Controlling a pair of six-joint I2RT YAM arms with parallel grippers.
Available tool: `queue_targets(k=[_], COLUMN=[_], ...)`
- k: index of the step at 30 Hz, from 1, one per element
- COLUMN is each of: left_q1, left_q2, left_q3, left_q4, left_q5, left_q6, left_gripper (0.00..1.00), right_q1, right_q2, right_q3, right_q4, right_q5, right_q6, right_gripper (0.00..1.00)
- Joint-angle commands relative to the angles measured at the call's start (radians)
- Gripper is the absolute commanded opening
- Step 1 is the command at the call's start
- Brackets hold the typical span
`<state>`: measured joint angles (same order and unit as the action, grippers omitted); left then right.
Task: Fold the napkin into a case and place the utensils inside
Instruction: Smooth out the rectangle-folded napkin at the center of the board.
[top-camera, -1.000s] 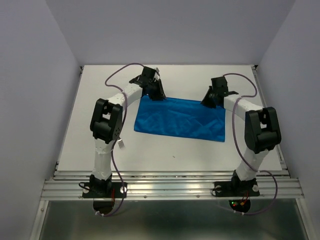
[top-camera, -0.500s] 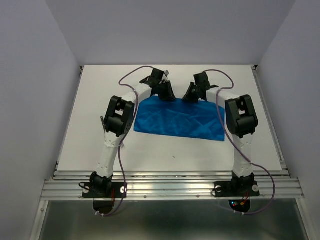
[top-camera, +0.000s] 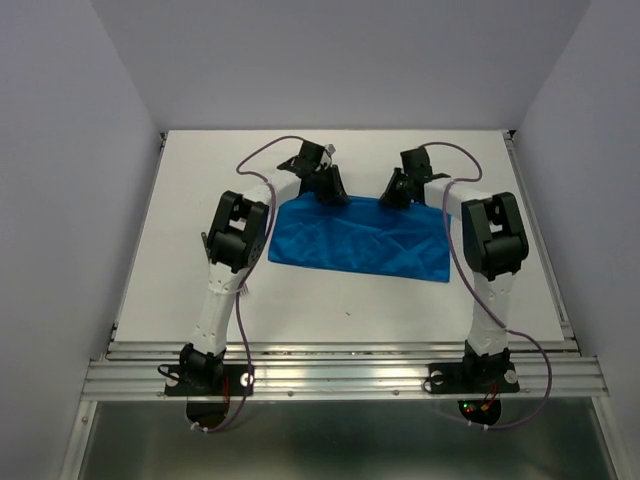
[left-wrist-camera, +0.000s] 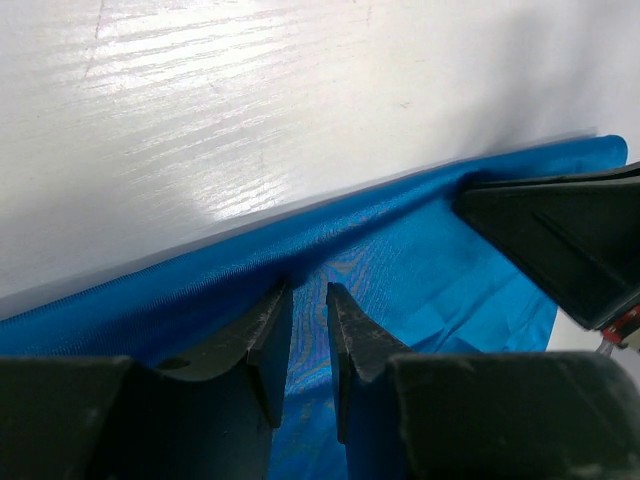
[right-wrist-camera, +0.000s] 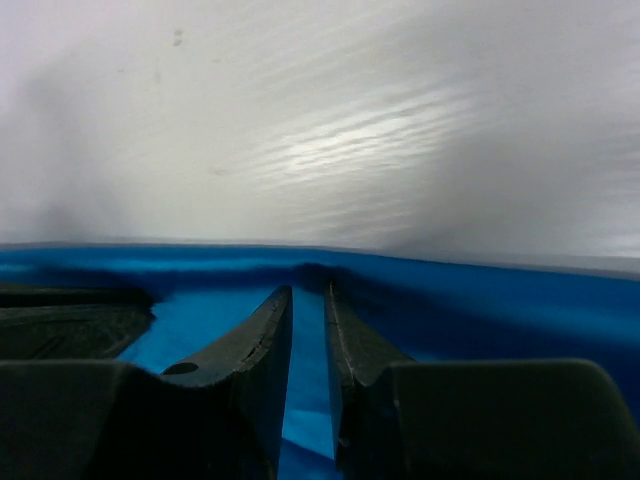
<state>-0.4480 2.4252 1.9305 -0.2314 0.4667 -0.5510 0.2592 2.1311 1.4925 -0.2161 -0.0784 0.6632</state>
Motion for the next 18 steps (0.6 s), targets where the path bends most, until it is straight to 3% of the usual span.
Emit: queue_targets(k=[1, 14, 18], left_q1=[0.015, 0.009, 0.011], left_q2=[-0.025, -0.028, -0.041], left_q3=[-0.076, -0.11, -0.082], left_q4=[-0.037, -0.022, -0.045], left_q5=[-0.054, -0.043, -0.048], left_q6=[0.049, 0.051, 0.056], left_gripper=[0.33, 0.34, 0.36], right_q1=[-0.073, -0.305, -0.314], right_q2=[-0.091, -0.232, -0.241], right_q3=[-0.064, -0.27, -0.279], right_q4=[-0.02, 0.021, 0.024], right_q5=[0.06, 0.048, 0.04], right_q6=[-0.046, -0.067, -0.063], right_gripper=[0.25, 0.27, 0.28])
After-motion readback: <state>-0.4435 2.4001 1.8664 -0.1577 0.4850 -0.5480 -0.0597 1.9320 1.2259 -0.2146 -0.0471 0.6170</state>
